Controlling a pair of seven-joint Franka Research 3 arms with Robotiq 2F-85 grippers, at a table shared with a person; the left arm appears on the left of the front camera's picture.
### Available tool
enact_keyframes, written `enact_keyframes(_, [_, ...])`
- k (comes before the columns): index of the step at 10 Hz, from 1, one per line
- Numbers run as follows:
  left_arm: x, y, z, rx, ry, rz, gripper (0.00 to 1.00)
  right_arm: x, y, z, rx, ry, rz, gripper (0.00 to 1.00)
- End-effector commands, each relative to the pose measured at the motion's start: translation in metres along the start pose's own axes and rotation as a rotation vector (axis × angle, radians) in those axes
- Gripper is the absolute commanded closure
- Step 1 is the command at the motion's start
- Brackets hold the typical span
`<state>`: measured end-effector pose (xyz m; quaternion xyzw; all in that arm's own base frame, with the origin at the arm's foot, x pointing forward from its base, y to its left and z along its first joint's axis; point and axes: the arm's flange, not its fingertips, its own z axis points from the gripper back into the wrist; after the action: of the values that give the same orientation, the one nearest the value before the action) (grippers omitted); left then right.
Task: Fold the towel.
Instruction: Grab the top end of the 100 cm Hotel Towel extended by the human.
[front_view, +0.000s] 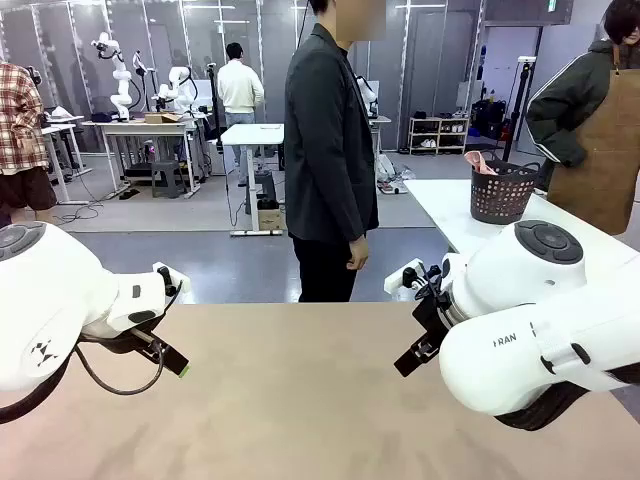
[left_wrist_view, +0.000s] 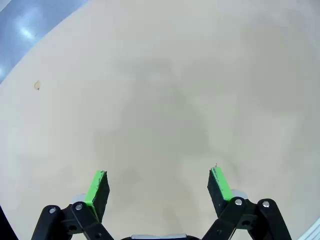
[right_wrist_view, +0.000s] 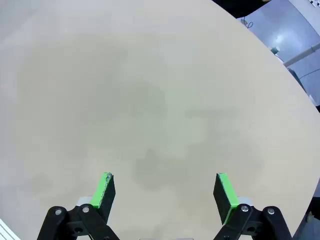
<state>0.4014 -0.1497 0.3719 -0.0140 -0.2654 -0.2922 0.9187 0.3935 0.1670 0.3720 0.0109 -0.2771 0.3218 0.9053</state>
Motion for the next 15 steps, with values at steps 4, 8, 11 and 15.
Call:
enact_keyframes(4, [0.0,0.0,0.0,0.0,0.0,0.0,0.0,0.0,0.0,0.0,0.0,0.0,0.0,0.0])
enact_keyframes(8, [0.0,0.0,0.0,0.0,0.0,0.0,0.0,0.0,0.0,0.0,0.0,0.0,0.0,0.0])
enact_keyframes(11, [0.0,0.0,0.0,0.0,0.0,-0.001,0.0,0.0,0.0,0.0,0.0,0.0,0.002,0.0])
enact_keyframes(15, [0.025,0.028,0.07,-0.192,0.111,0.038,0.0,0.034,-0.048,0.07,0.15,0.115,-0.051,0.0])
